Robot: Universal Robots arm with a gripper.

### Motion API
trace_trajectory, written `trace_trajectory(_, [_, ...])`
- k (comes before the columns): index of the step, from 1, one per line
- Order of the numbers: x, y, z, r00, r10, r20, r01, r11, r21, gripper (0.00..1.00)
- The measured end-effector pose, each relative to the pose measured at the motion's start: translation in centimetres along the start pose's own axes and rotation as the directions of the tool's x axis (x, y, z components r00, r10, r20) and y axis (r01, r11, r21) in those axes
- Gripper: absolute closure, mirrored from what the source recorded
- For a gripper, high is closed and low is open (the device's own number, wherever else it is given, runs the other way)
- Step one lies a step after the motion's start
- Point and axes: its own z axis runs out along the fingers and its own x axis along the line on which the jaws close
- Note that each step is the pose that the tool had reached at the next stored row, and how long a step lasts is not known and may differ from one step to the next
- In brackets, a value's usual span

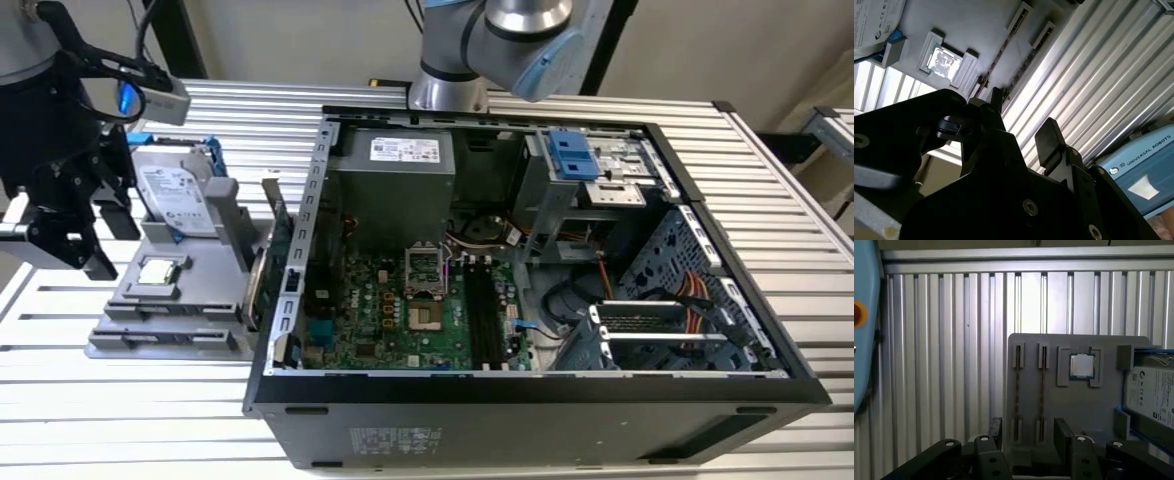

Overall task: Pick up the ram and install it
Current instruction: 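Pick up the ram and move it above insertion slot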

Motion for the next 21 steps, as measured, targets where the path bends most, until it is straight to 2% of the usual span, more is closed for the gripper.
trace_trajectory(12, [-0.03, -0.01, 0.60, 1.0000, 0.000, -0.0011, 0.000, 1.0000, 0.0000, 0.00])
trace_trajectory(21, [0.08, -0.03, 1.60, 1.0000, 0.000, -0.0024, 0.000, 1.0000, -0.0022, 0.00])
